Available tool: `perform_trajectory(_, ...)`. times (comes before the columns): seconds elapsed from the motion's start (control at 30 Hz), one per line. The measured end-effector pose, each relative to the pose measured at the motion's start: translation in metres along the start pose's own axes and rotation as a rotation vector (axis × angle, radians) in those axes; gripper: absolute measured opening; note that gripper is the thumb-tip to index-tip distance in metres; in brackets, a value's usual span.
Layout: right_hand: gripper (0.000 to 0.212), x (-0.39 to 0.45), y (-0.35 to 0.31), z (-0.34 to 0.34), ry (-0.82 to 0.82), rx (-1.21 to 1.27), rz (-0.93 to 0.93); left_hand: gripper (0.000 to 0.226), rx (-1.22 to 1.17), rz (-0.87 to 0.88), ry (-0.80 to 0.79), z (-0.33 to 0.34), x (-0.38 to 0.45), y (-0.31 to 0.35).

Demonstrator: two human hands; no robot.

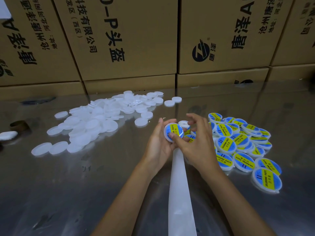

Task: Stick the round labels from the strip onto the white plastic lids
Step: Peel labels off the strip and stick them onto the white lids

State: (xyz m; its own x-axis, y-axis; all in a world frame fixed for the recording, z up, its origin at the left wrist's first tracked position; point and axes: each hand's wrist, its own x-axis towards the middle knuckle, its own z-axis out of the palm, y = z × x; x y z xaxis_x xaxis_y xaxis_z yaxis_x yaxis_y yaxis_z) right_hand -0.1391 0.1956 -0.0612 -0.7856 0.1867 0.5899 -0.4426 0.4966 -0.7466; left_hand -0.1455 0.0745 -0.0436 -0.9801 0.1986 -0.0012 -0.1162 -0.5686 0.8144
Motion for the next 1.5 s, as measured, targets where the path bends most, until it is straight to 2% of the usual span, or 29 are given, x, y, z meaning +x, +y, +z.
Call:
perform_trajectory(0.43, 0.020, 0.001, -0.001, -0.002, 0.127, 0.046, 0.008, 0.045, 0.017, -0.047, -0.073, 0.000, -0.003, -0.006)
perform_trajectory(0.6, 0.021, 0.001, 0.001, -0.001, 0.119, 0.019, -0.002, 0.046, 0.017, -0.043, -0.071, 0.001, -0.004, -0.005)
perform_trajectory(0.77, 0.045, -0.001, -0.002, 0.004, 0.079, -0.021, -0.004, 0.050, 0.024, -0.036, -0.060, 0.000, -0.004, -0.003)
perform_trajectory(1.13, 0.029, 0.000, 0.000, -0.001, 0.154, -0.016, -0.026, 0.052, 0.059, -0.042, -0.138, 0.001, -0.005, -0.004)
perform_trajectory(1.23, 0.023, -0.001, 0.001, 0.001, 0.078, 0.021, -0.041, 0.049, 0.009, -0.030, -0.093, -0.002, -0.004, -0.002)
perform_trajectory(1.37, 0.045, -0.005, -0.003, 0.006, -0.032, 0.040, -0.063, 0.048, -0.021, -0.006, -0.042, -0.005, -0.002, 0.003)
perform_trajectory(1.5, 0.031, -0.003, 0.001, 0.006, -0.027, 0.084, -0.093, 0.048, -0.003, -0.018, -0.009, -0.002, -0.004, 0.004)
